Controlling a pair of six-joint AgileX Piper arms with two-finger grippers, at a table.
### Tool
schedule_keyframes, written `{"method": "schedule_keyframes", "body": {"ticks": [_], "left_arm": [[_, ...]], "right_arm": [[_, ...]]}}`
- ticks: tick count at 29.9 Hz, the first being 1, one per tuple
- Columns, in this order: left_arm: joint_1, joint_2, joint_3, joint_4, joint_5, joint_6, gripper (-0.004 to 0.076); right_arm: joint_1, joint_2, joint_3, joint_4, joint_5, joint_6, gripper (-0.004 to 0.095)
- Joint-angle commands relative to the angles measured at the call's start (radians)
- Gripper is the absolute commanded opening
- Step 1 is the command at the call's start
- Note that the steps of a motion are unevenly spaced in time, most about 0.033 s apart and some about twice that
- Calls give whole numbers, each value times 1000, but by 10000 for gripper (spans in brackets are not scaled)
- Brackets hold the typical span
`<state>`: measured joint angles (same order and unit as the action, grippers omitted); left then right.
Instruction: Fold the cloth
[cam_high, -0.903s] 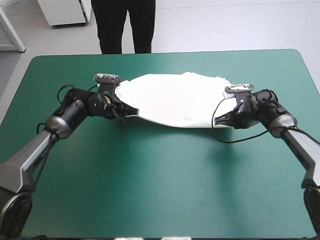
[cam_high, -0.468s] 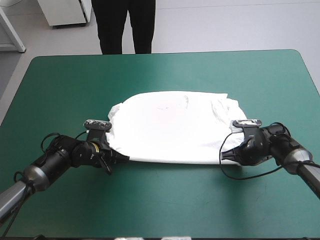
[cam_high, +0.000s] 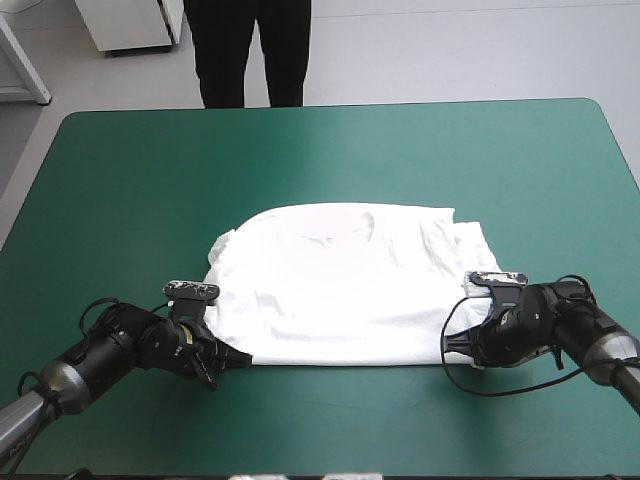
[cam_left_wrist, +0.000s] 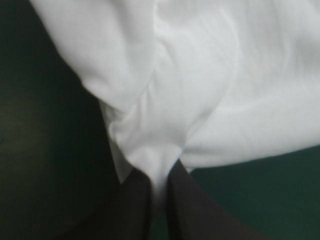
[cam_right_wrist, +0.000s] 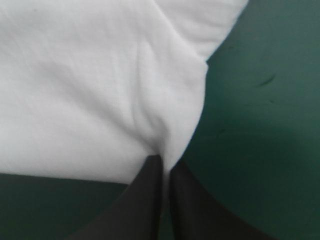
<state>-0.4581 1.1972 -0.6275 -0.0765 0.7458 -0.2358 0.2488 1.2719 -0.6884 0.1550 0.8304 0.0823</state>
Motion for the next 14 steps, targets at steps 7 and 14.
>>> {"method": "schedule_keyframes", "body": {"ticks": [7,14], "left_arm": [[-7,-26,-190,26,216,-2,548],[-5,-63,-416,117,318,-2,545]], "right_arm": [[-7,-40,-92,48,123,-18,629],[-7,-94,-304,-13,216,6,527]]}}
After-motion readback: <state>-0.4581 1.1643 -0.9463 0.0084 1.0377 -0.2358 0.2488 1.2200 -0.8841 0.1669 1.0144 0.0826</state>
